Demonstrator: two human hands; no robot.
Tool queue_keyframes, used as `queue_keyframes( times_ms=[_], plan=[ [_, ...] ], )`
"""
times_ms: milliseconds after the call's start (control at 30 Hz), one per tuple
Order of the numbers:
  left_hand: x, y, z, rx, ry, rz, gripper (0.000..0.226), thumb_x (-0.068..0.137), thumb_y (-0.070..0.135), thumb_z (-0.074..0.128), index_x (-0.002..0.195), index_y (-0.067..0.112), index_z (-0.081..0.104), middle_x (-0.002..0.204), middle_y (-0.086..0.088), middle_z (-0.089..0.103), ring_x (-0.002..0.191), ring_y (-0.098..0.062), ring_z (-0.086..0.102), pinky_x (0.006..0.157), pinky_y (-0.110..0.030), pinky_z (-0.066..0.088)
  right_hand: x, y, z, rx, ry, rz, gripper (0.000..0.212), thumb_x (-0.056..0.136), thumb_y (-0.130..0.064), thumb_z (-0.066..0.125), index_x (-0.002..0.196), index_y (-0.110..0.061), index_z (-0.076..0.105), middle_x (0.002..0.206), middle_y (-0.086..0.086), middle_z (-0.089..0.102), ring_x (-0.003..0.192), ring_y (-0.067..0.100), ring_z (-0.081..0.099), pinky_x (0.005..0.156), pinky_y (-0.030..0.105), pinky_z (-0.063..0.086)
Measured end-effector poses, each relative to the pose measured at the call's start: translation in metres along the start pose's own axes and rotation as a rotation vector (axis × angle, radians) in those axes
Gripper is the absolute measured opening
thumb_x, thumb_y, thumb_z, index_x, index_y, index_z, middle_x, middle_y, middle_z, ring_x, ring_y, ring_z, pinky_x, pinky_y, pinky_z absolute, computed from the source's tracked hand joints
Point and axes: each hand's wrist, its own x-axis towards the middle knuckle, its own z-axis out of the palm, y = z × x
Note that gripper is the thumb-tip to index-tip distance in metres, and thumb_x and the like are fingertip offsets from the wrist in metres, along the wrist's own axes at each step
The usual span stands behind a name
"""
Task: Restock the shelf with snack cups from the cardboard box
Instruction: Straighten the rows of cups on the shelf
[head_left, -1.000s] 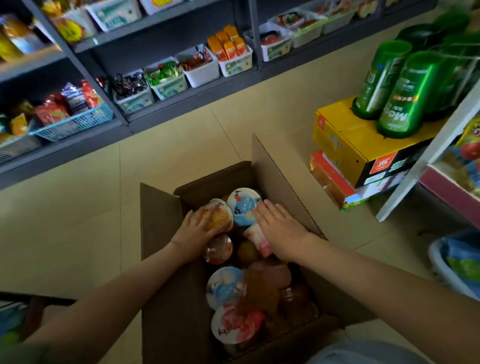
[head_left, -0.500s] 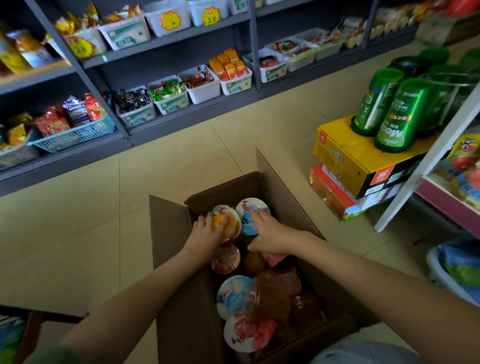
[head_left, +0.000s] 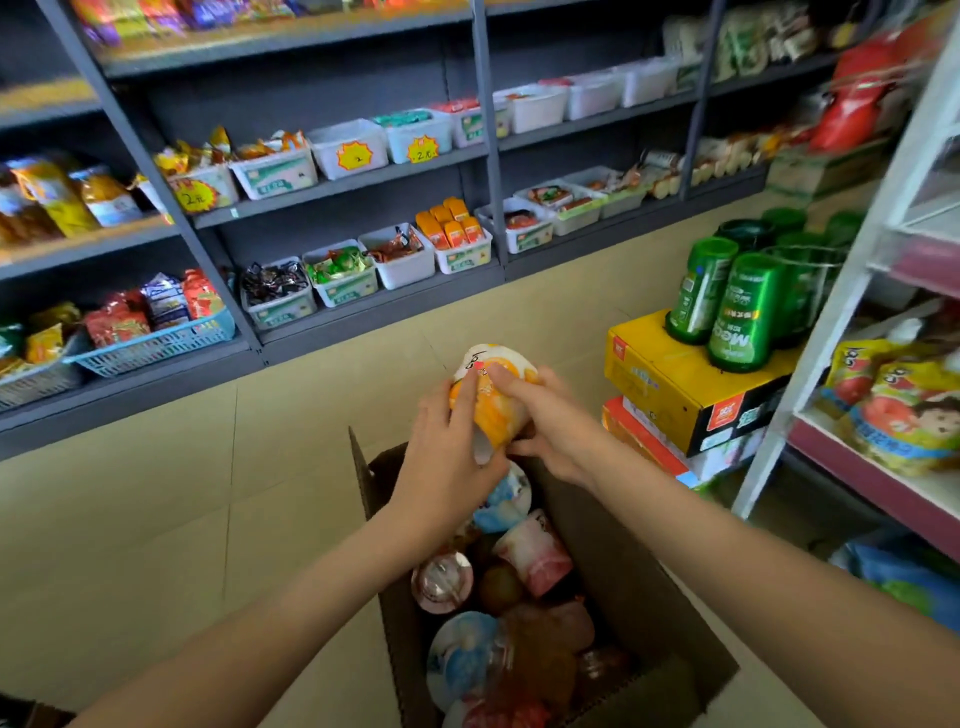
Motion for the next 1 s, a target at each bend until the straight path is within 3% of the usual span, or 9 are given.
queue_keyframes(
  times_ms=[100,233,367,500,600,700,867,933,1000],
  plan=[
    [0.020,0.043,-0.001,-0.036,0.150,0.110,0.081,0.077,0.026,0.067,0.144,0.006,0.028,0.139,-0.022,0.039,0.126,-0.036,0.040,0.106,-0.044,0.034,-0.020,-0.037,-0.013,0.047,0.154,-0.175,0.042,0.079,-0.029,0.074,0.111,-0.016,0.050,0.100,0.004,0.065,0.080,0.015,0.067,0.062,0.029,0.056],
    [0.046,0.108,-0.005,-0.246,0.276,0.237,0.063,0.087,0.038,0.053,0.141,0.010,0.035,0.139,-0.013,0.040,0.130,-0.021,0.035,0.109,-0.030,0.029,-0.063,-0.097,-0.058,-0.017,0.212,-0.383,0.036,0.075,-0.022,0.078,0.097,-0.015,0.050,0.089,0.004,0.065,0.074,0.017,0.066,0.055,0.027,0.052],
    [0.095,0.180,-0.028,-0.566,0.246,0.348,0.044,0.098,0.030,0.042,0.142,0.025,0.037,0.135,0.001,0.043,0.123,-0.014,0.044,0.102,-0.034,0.041,-0.122,-0.155,-0.119,-0.134,0.313,-0.634,0.032,0.074,-0.012,0.078,0.091,-0.015,0.052,0.084,0.005,0.067,0.074,0.020,0.068,0.060,0.030,0.055],
    [0.144,0.262,-0.056,-0.703,0.218,0.555,0.050,0.097,0.019,0.046,0.140,0.038,0.028,0.151,0.008,0.020,0.132,0.012,0.018,0.094,-0.001,0.032,-0.190,-0.207,-0.164,-0.446,0.404,-0.829,0.034,0.071,-0.012,0.081,0.090,-0.019,0.054,0.092,0.012,0.065,0.083,0.024,0.066,0.074,0.041,0.057],
    [0.164,0.321,-0.078,-0.791,0.166,0.763,0.040,0.092,0.020,0.052,0.129,0.035,0.046,0.138,0.019,0.039,0.128,0.006,0.036,0.100,-0.010,0.036,-0.241,-0.244,-0.192,-0.627,0.505,-0.969,0.037,0.067,-0.014,0.083,0.092,-0.024,0.058,0.099,0.015,0.063,0.081,0.015,0.061,0.073,0.034,0.054],
    [0.175,0.378,-0.095,-0.974,0.139,0.829,0.039,0.087,0.009,0.061,0.108,0.042,0.058,0.105,0.031,0.057,0.100,0.004,0.058,0.086,-0.020,0.050,-0.292,-0.277,-0.212,-0.814,0.625,-1.063,0.049,0.065,-0.018,0.084,0.107,-0.026,0.060,0.112,0.009,0.060,0.094,0.015,0.061,0.087,0.038,0.053],
    [0.186,0.469,-0.114,-1.142,0.276,0.929,0.053,0.079,-0.008,0.065,0.095,0.042,0.064,0.099,0.013,0.064,0.080,0.010,0.062,0.071,-0.004,0.045,-0.366,-0.328,-0.236,-1.055,0.811,-1.150,0.043,0.061,-0.025,0.086,0.095,-0.026,0.060,0.106,0.006,0.058,0.096,0.019,0.060,0.086,0.043,0.051],
    [0.187,0.502,-0.123,-1.162,0.291,0.938,0.046,0.076,-0.003,0.071,0.090,0.041,0.063,0.092,0.017,0.065,0.079,0.016,0.059,0.071,-0.001,0.042,-0.393,-0.344,-0.247,-1.085,0.840,-1.137,0.046,0.059,-0.022,0.087,0.096,-0.023,0.059,0.106,0.011,0.059,0.092,0.019,0.061,0.083,0.043,0.053],
    [0.190,0.532,-0.128,-1.180,0.265,0.958,0.037,0.075,0.011,0.074,0.084,0.046,0.065,0.090,0.020,0.068,0.090,0.012,0.059,0.079,-0.010,0.048,-0.416,-0.357,-0.259,-1.068,0.836,-1.097,0.045,0.063,-0.014,0.086,0.099,-0.016,0.059,0.110,0.013,0.059,0.087,0.014,0.061,0.078,0.038,0.057]
  ],
)
